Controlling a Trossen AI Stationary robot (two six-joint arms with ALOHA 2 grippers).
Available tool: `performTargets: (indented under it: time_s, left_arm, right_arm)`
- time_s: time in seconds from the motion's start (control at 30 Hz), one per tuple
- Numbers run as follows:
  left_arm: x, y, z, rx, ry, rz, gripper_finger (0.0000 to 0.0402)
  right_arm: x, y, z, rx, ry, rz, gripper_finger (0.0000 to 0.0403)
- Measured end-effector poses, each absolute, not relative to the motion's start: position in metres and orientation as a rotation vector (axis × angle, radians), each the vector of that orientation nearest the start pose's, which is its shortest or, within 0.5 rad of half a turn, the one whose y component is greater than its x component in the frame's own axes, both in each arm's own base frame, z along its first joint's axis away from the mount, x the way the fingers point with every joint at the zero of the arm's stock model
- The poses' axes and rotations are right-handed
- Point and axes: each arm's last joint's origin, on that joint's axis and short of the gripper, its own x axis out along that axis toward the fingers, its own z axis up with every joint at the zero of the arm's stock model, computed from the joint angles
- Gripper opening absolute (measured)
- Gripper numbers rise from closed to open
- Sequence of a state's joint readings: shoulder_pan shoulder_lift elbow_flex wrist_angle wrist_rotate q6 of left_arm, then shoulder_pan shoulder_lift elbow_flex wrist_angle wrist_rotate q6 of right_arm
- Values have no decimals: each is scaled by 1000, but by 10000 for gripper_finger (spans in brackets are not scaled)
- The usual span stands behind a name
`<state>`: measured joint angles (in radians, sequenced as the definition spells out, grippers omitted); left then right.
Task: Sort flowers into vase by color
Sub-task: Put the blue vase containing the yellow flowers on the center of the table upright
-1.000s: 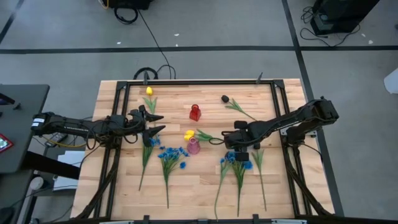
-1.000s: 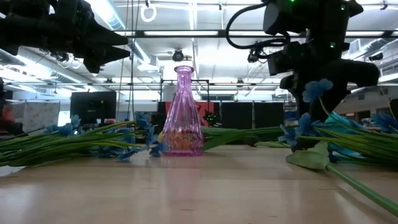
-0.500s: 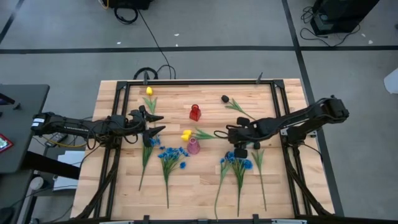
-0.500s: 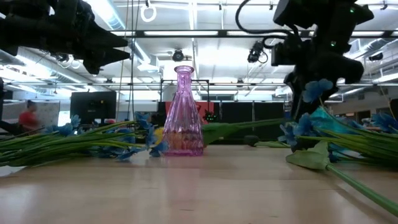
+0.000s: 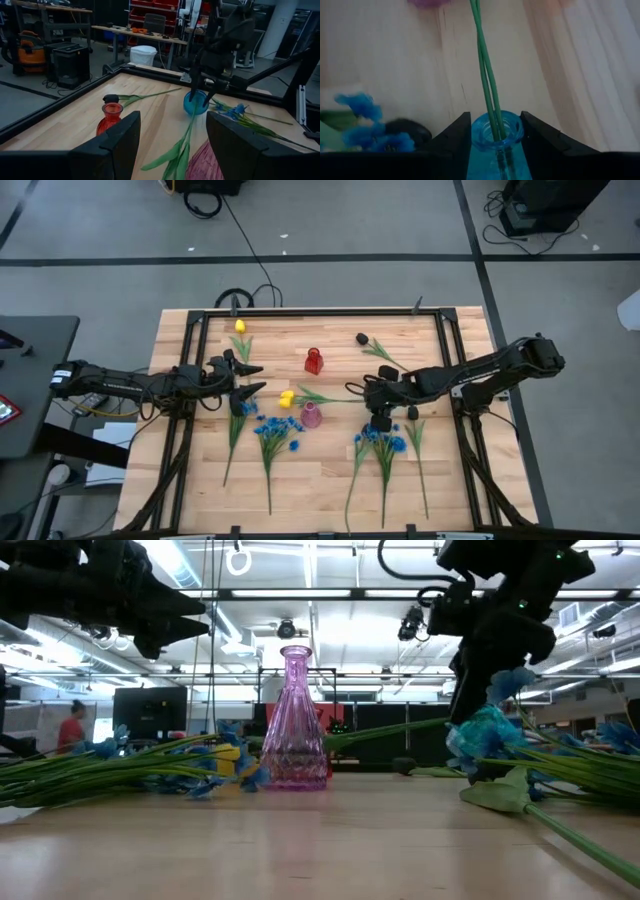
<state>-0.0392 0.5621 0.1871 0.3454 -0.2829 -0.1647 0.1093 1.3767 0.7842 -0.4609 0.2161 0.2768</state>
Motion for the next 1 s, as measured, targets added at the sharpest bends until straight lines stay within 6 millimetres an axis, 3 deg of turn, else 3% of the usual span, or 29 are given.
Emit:
performTargets:
  time_s: [0.43,0.6,0.77,1.0]
  left_arm:
    - [142,4,208,-204,20,319,232]
    - [146,6,229,-179,127,380,232]
    - [148,6,252,-152,106,376,232]
    - [148,6,260,-122,70,373,232]
  right_arm:
    - [230,17,187,204,727,-304,156]
    - [225,15,184,207,661,-340,156]
    - [222,14,177,199,592,-366,156]
    - [216,10,165,220,455,-363,156]
